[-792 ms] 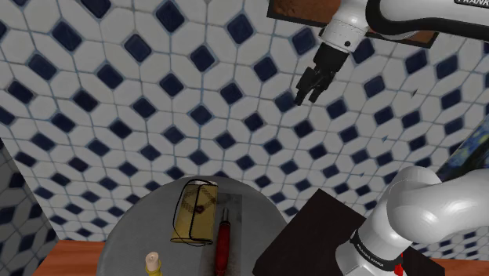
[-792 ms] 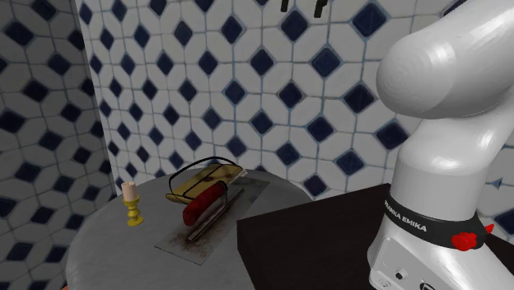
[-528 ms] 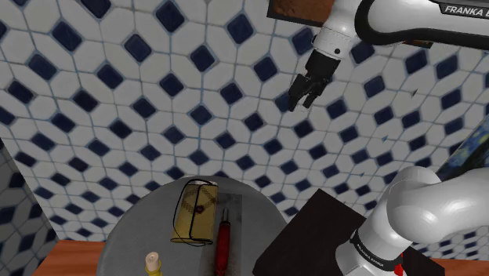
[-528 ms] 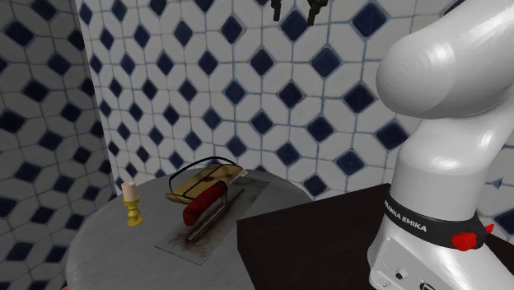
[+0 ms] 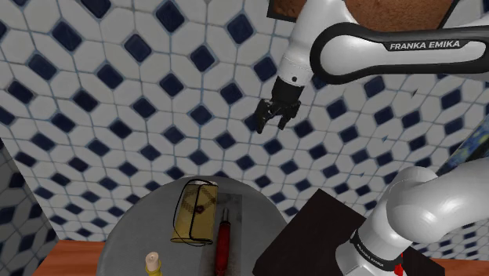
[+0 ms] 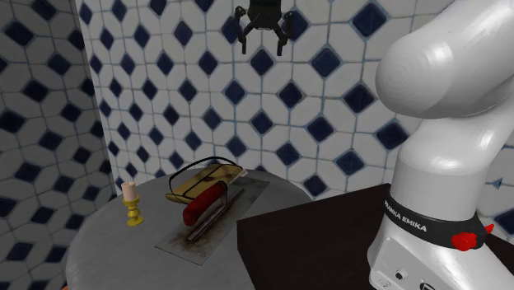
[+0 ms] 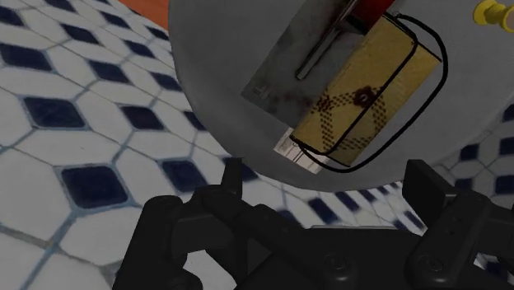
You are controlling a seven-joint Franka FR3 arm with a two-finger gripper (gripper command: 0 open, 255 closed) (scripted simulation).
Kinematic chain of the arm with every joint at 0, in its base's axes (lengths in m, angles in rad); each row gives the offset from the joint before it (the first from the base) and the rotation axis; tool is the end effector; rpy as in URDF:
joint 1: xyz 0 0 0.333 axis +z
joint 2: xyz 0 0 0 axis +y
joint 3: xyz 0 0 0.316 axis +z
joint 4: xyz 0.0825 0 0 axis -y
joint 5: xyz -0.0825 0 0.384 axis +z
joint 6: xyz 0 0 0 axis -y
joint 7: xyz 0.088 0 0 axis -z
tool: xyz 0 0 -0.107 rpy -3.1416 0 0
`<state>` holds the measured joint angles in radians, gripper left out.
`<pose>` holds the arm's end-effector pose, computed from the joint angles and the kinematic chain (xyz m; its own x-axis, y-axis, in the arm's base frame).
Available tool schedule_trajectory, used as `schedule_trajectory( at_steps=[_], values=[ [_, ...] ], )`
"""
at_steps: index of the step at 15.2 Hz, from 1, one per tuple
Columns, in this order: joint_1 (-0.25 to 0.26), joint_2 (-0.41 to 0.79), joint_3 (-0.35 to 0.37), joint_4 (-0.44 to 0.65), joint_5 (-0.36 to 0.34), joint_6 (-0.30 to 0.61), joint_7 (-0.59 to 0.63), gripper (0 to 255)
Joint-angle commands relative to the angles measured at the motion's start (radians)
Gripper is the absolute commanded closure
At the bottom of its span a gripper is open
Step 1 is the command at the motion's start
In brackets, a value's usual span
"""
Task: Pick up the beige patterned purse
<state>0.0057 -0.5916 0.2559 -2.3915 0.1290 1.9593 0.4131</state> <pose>0.3746 0.1217 0.5341 0.9648 -0.2224 0.1404 -0.2184 -0.9749 -0.0436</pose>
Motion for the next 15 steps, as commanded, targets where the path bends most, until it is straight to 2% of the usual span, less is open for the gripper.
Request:
schedule_trajectory(
  at_steps=[1, 8, 11, 15],
  values=[
    [-0.007, 0.046, 0.042, -0.008, 0.003, 0.049, 0.068, 0],
    [-0.049, 0.282, 0.195, 0.041, -0.051, 0.206, 0.327, 0],
    [-0.072, 0.404, 0.254, 0.086, -0.113, 0.261, 0.456, 0],
    [-0.084, 0.586, 0.305, 0.167, -0.238, 0.310, 0.647, 0]
  ],
)
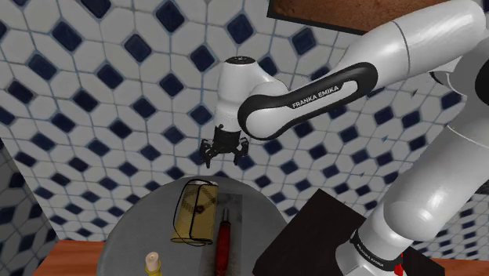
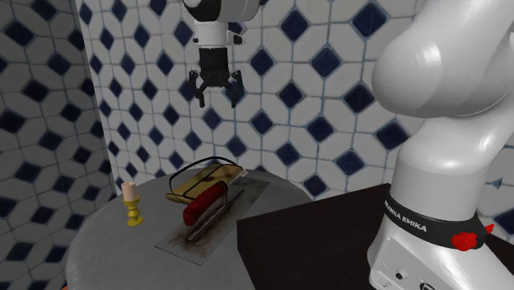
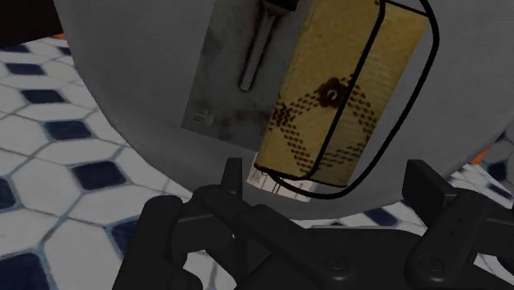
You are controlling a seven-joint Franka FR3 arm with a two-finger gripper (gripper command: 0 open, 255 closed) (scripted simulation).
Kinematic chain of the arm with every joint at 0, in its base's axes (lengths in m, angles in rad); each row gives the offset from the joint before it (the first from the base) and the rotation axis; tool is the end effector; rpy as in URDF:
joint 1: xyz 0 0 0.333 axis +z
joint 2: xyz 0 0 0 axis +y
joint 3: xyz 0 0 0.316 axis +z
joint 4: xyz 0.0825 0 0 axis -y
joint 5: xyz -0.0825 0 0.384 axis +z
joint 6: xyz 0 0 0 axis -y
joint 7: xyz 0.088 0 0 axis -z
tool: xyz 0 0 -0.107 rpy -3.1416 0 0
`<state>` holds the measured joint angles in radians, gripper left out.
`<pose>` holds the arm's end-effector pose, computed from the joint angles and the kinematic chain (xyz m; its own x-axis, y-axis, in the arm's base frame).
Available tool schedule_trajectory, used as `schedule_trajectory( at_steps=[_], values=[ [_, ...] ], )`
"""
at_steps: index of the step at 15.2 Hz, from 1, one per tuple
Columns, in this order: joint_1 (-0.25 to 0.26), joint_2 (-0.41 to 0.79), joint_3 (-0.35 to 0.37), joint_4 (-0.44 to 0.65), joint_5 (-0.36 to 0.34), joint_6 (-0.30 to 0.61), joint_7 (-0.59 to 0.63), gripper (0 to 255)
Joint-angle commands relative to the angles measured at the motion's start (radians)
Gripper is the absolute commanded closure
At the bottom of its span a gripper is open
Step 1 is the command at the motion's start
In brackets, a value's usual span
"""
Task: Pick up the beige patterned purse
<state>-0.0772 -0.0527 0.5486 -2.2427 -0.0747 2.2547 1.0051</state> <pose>0.4650 0.2362 0.3922 0.8786 -0.4663 0.1032 -0.4689 -0.8833 0.0013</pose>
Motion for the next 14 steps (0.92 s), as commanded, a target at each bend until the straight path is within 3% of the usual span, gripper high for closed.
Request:
schedule_trajectory(
  at_steps=[1, 7, 14],
  values=[
    [0.003, 0.095, 0.017, 0.043, -0.071, 0.022, 0.104, 0],
    [0.082, 0.374, -0.021, 0.222, -0.260, 0.030, 0.358, 0],
    [0.212, 0.673, -0.116, 0.493, -0.363, -0.007, 0.537, 0]
  ],
)
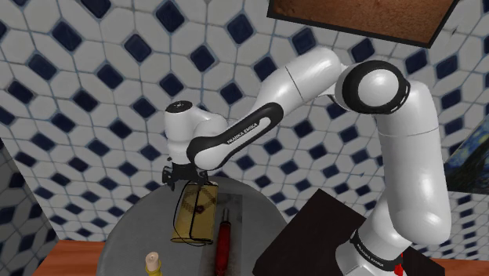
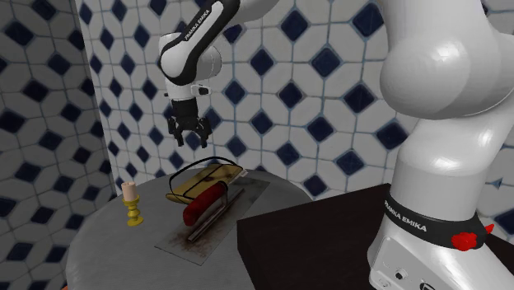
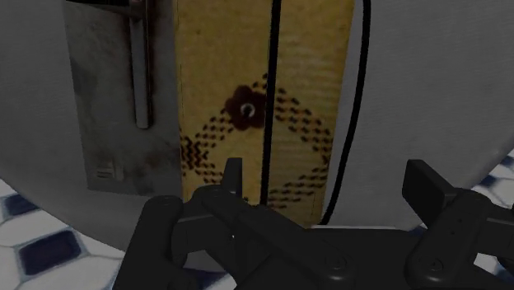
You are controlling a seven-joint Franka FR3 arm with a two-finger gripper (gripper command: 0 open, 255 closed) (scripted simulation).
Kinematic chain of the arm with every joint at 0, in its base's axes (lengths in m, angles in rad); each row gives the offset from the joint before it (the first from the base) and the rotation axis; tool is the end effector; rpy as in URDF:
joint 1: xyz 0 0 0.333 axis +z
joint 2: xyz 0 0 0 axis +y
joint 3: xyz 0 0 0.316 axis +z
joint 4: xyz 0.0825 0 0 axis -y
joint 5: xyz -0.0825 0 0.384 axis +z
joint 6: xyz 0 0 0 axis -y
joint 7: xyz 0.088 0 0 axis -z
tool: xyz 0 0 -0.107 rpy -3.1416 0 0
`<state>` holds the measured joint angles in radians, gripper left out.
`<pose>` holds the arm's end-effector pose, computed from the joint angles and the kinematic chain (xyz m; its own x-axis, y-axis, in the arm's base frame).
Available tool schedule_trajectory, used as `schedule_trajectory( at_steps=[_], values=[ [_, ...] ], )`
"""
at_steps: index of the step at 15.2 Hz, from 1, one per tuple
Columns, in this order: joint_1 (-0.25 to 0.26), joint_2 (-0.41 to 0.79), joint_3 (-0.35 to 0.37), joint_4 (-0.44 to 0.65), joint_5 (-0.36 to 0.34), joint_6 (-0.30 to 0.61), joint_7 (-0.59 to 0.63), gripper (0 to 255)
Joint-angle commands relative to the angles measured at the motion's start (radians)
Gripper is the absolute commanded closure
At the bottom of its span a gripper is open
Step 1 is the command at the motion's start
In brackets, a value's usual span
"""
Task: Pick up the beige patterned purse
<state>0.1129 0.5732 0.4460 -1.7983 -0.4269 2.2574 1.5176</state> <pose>0.5669 0.3155 0.2502 0.7402 -0.6678 0.0778 -0.6719 -0.7390 0.0494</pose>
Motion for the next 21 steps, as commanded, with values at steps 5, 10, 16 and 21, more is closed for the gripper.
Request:
schedule_trajectory(
  at_steps=[5, 10, 16, 21],
  values=[
    [0.075, 0.191, -0.056, 0.190, -0.032, -0.021, 0.076, 0],
    [0.087, 0.238, -0.073, 0.200, -0.050, 0.015, 0.088, 0],
    [0.088, 0.243, -0.074, 0.202, -0.051, 0.019, 0.089, 255],
    [0.088, 0.243, -0.074, 0.201, -0.051, 0.019, 0.089, 255]
  ],
)
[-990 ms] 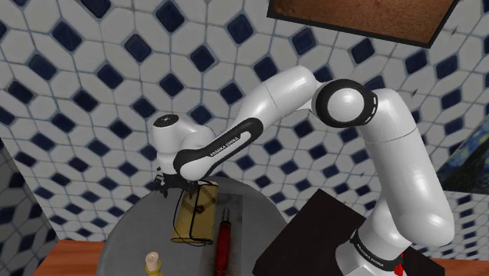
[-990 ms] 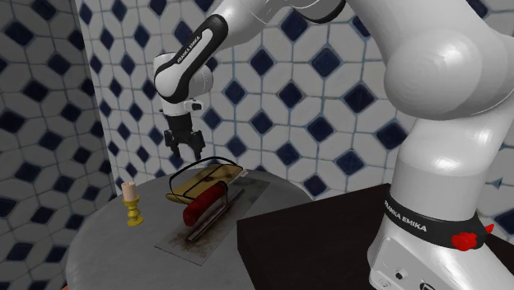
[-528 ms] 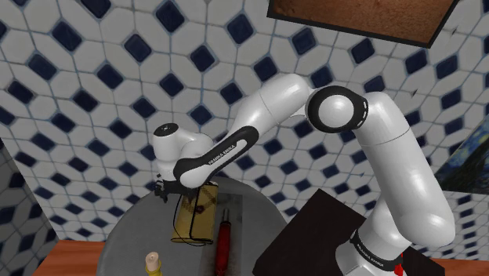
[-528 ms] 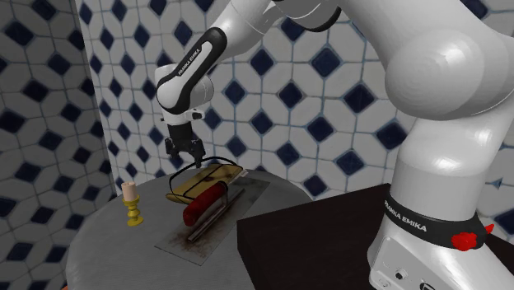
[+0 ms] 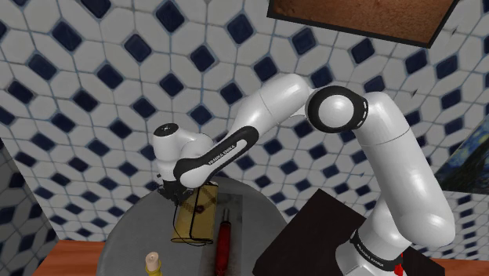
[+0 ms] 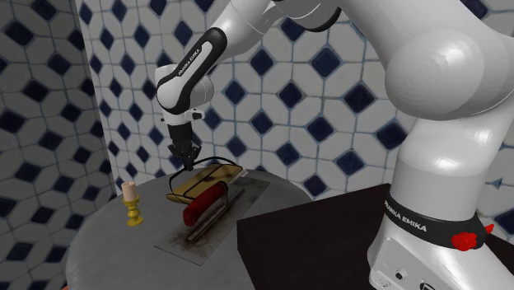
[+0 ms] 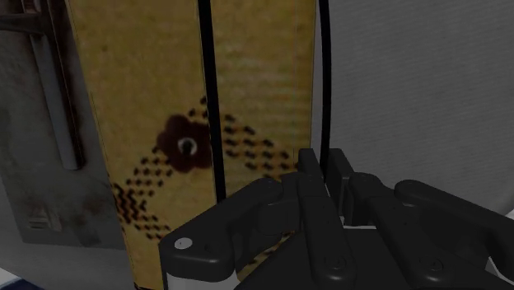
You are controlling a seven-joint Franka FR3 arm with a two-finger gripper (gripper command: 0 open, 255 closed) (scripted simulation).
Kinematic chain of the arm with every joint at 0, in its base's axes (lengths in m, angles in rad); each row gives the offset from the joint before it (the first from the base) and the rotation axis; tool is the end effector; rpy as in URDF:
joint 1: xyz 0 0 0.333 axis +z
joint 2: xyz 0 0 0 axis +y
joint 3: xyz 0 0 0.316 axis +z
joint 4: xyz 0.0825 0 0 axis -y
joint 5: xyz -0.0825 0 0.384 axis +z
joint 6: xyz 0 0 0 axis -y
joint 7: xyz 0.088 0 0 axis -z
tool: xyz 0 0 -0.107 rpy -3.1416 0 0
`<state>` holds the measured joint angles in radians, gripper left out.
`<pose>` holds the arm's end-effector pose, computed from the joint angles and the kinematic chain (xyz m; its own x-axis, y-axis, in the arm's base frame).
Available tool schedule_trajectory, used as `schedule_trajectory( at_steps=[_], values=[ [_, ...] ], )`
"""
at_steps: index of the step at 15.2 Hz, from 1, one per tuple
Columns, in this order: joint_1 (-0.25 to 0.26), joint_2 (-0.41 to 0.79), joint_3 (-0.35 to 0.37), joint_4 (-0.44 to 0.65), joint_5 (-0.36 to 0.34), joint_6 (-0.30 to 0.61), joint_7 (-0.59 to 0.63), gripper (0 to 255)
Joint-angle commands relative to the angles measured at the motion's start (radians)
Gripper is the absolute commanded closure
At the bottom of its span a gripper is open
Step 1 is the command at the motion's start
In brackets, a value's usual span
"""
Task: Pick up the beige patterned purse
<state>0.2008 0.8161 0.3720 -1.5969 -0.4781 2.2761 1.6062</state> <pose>0.5982 0.3352 0.1688 0.6914 -0.7186 0.0742 -0.7224 -0.6884 0.0646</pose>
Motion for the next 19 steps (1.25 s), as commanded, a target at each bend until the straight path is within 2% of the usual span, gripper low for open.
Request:
schedule_trajectory(
  at_steps=[1, 19],
  values=[
    [0.000, 0.000, 0.000, 0.000, 0.000, 0.000, 0.000, 255],
    [-0.031, -0.134, 0.047, -0.014, 0.056, -0.117, -0.038, 255]
  ],
)
